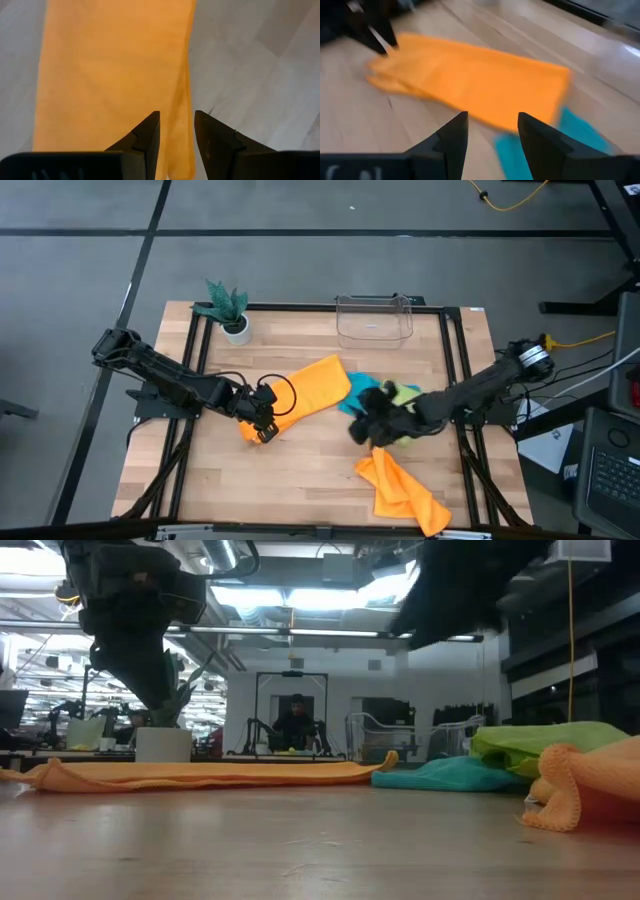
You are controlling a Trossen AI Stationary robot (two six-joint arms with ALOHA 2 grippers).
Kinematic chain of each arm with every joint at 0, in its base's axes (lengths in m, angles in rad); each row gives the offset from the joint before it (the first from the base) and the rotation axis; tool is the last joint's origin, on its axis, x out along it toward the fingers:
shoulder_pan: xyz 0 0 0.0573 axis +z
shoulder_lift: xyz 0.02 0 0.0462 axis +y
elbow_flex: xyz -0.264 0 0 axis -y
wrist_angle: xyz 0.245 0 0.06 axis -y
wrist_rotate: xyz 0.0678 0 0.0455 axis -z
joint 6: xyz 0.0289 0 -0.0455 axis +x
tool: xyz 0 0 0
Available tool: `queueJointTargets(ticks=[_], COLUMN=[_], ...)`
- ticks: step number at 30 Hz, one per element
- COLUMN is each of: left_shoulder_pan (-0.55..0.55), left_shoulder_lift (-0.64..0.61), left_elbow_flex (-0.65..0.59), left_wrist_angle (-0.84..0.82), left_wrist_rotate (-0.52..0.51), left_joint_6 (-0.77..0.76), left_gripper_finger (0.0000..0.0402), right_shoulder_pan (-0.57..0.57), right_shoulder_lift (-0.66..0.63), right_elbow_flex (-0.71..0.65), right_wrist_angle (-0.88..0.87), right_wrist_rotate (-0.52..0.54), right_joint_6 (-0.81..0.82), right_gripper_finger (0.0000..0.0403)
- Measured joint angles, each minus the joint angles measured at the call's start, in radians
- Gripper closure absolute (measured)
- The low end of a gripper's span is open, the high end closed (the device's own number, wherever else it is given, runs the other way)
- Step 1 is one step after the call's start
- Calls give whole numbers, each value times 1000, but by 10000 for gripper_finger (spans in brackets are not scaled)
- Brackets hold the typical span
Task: Fold microfiber towels
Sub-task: Fold the top orange microfiber towel
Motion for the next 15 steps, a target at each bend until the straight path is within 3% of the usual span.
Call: queueJointTargets(ticks=[3,6,9,15], left_shoulder_pan=[-9,-29,-56,-121], left_shoulder_lift=[-4,-7,-7,-8], left_elbow_flex=[1,21,59,144], left_wrist_angle=[-1,6,8,33], left_wrist_rotate=[35,28,-14,-142], left_joint_6=[26,106,173,290], left_gripper_finger=[288,291,295,298], right_shoulder_pan=[-50,-99,-142,-233], right_shoulder_lift=[109,235,350,510], right_elbow_flex=[-42,-31,33,210], right_wrist_angle=[299,513,584,590], right_wrist_rotate=[-26,-127,-176,-174], right_joint_6=[-155,-268,-316,-322], right_gripper_finger=[228,228,228,228])
